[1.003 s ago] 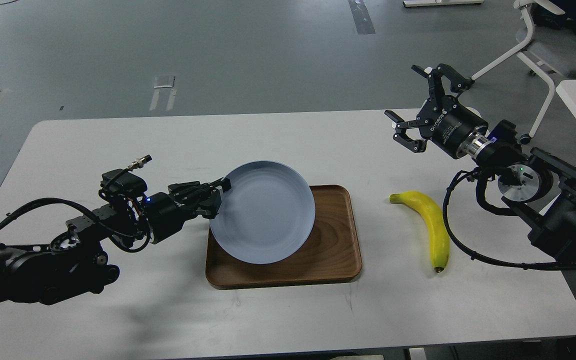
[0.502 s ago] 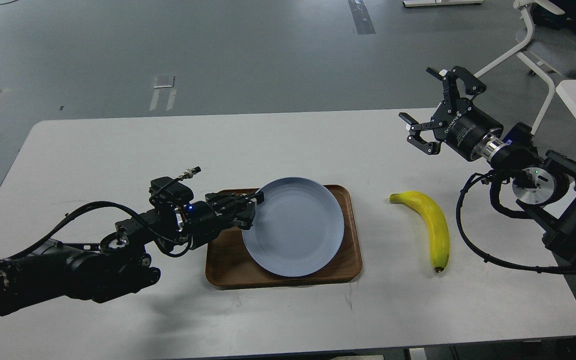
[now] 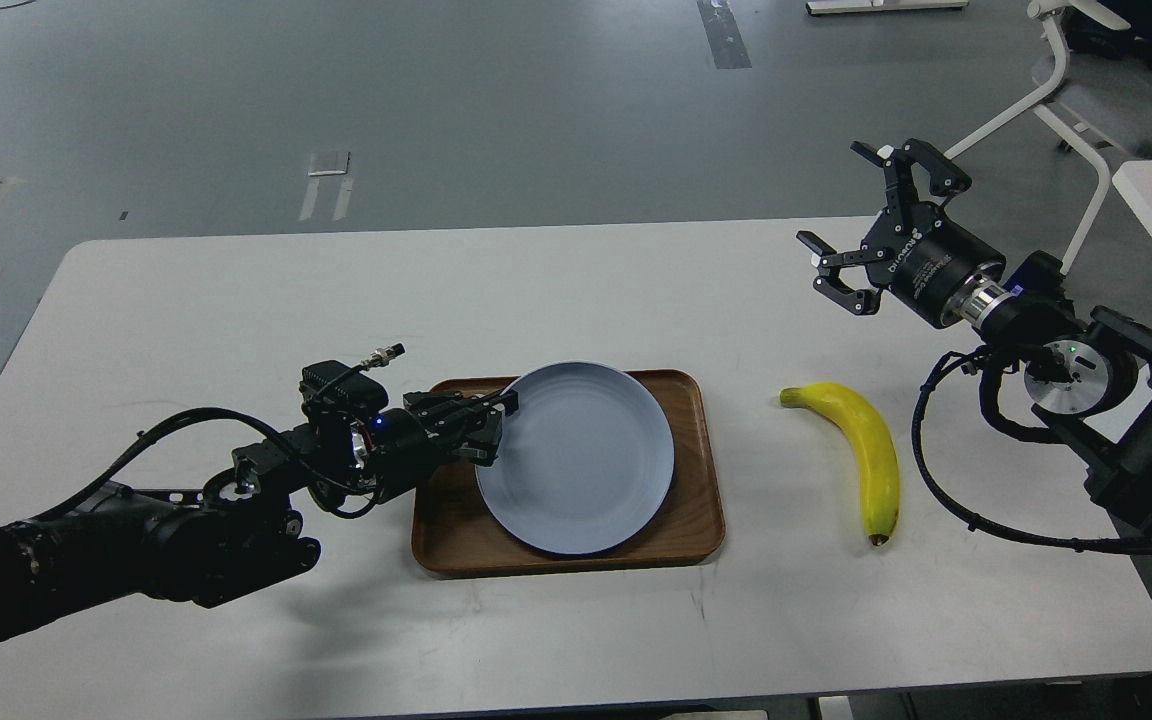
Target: Place banana on plate with both arms
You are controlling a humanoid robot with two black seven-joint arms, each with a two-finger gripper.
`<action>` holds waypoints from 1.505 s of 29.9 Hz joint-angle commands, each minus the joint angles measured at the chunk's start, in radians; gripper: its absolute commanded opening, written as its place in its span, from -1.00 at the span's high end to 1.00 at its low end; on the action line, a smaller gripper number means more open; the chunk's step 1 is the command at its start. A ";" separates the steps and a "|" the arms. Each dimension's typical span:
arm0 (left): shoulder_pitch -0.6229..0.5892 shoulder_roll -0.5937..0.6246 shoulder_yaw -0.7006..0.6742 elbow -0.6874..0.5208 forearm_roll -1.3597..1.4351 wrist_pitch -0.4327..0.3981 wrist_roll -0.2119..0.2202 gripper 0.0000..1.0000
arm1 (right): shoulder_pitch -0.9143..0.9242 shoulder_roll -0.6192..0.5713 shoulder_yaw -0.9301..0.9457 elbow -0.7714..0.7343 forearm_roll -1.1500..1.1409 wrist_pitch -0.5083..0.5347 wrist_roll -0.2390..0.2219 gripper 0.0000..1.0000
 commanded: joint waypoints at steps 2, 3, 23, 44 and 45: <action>-0.007 0.013 -0.002 -0.019 -0.006 -0.001 -0.005 -0.69 | -0.002 -0.002 -0.002 0.002 -0.001 0.000 0.000 -1.00; -0.009 0.016 -0.002 -0.027 -0.011 -0.001 -0.005 -0.77 | -0.002 -0.002 -0.002 0.004 -0.001 0.000 0.000 -1.00; -0.153 0.010 -0.439 -0.029 -0.751 -0.013 0.008 -0.95 | 0.069 -0.317 -0.048 0.307 -1.230 -0.005 0.014 -0.92; -0.096 0.166 -0.689 -0.116 -1.003 -0.257 0.257 -0.95 | 0.031 -0.307 -0.385 0.370 -1.673 -0.169 0.028 -0.69; -0.093 0.166 -0.692 -0.118 -1.003 -0.256 0.257 -0.96 | 0.025 -0.307 -0.385 0.369 -1.673 -0.167 0.028 -0.64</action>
